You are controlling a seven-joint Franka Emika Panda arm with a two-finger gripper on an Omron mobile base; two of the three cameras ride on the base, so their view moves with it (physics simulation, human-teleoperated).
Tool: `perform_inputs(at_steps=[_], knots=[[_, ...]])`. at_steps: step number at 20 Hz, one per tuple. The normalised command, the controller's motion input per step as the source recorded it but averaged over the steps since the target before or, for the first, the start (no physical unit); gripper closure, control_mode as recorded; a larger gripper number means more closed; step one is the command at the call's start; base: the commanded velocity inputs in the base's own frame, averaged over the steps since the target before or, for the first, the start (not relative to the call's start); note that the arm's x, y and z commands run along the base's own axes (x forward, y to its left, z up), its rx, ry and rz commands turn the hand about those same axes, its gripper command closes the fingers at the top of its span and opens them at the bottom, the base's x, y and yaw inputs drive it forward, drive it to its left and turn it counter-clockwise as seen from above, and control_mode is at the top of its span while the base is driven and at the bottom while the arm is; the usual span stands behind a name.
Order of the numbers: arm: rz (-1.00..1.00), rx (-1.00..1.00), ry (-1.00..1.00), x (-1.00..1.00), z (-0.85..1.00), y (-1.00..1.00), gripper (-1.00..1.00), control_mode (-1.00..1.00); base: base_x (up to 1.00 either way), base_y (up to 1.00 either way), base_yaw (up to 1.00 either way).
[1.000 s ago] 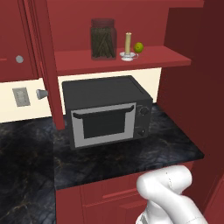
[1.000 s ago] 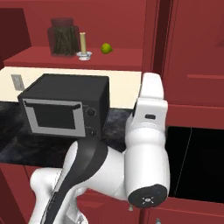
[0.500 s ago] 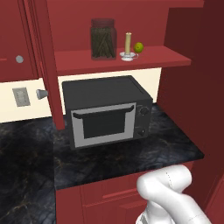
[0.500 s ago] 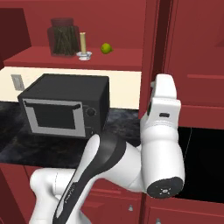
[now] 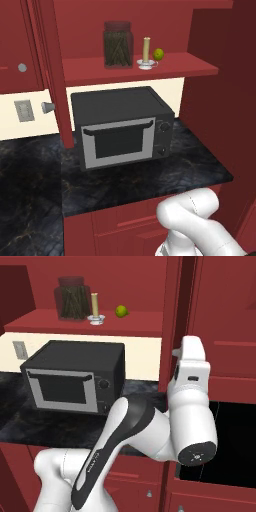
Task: Pick the jar and candle from the dining table and place them in the open cabinet. Close the cabinet after placing the objects.
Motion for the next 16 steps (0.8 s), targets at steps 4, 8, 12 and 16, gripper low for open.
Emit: perform_inputs(at_steps=[4, 8, 12, 16], knots=[[0.00, -0.07, 0.00, 0.24, -0.05, 0.09, -1.00, -1.00, 0.00, 0.00, 0.00], [0.01, -0.09, 0.00, 0.09, -0.03, 0.30, -1.00, -1.00, 0.00, 0.00, 0.00], [0.05, -0.09, 0.01, 0.04, 0.00, 0.43, -1.00, -1.00, 0.00, 0.00, 0.00], [0.06, -0.08, 0.02, 0.04, 0.00, 0.46, -1.00, -1.00, 0.00, 0.00, 0.00]])
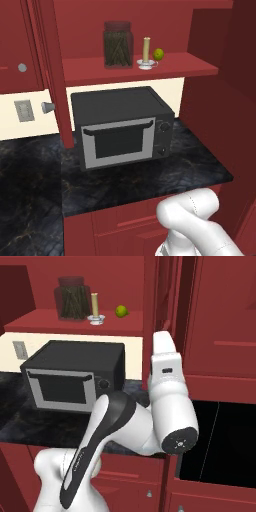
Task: Pick the jar and candle from the dining table and place them in the open cabinet. Close the cabinet after placing the objects.
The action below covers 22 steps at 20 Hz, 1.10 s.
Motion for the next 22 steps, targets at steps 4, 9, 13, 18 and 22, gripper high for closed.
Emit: perform_inputs(at_steps=[4, 9, 13, 18, 22], knots=[[0.08, -0.04, 0.05, 0.22, 0.00, 0.39, -1.00, -1.00, 0.00, 0.00, 0.00], [0.09, -0.01, 0.11, 0.42, 0.02, 0.41, -1.00, -1.00, 0.00, 0.00, 0.00], [0.10, 0.00, 0.13, 0.56, 0.08, 0.39, -1.00, -1.00, 0.00, 0.00, 0.00], [0.09, 0.00, 0.09, 0.55, 0.10, 0.36, -1.00, -1.00, 0.00, 0.00, 0.00], [0.09, -0.01, 0.07, 0.53, 0.10, 0.38, -1.00, -1.00, 0.00, 0.00, 0.00]])
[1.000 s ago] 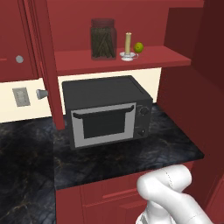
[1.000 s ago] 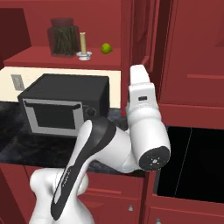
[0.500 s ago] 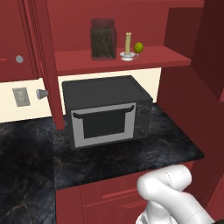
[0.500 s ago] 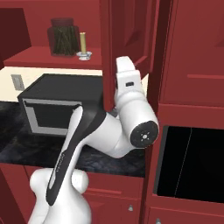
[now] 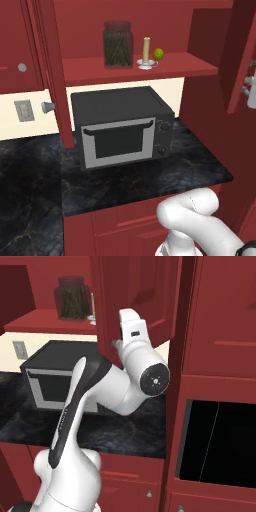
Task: Pick the jar and candle from the dining table and place them in the open cabinet. Close the cabinet after placing the objects.
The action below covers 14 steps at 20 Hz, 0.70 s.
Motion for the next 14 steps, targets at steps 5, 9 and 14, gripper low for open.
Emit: perform_inputs(at_steps=[5, 9, 14], knots=[[0.08, 0.00, 0.08, 0.65, 0.04, 0.39, -1.00, -1.00, 0.00, 0.00, 0.00], [0.08, 0.00, 0.07, 0.70, 0.04, 0.37, -1.00, -1.00, 0.00, 0.00, 0.00], [0.06, 0.00, 0.07, 0.72, 0.01, 0.36, -1.00, -1.00, 0.00, 0.00, 0.00]])
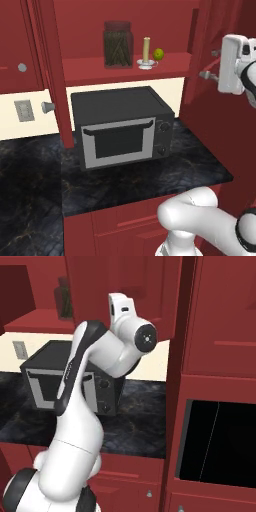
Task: Pick the jar and candle from the dining table and place them in the open cabinet. Close the cabinet after placing the objects.
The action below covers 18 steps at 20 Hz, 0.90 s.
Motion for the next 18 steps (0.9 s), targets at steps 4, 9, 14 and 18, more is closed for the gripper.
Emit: perform_inputs(at_steps=[4, 9, 14, 18], knots=[[0.01, 0.00, 0.05, 0.73, 0.00, 0.41, -1.00, -1.00, 0.00, 0.00, 0.00], [0.00, -0.02, 0.02, 0.76, -0.08, 0.42, -1.00, -1.00, 0.00, 0.00, 0.00], [0.00, -0.13, 0.00, 0.63, -0.28, 0.35, -1.00, -1.00, 0.00, 0.00, 0.00], [0.00, -0.14, 0.00, 0.61, -0.21, 0.22, -1.00, -1.00, 0.00, 0.00, 0.00]])
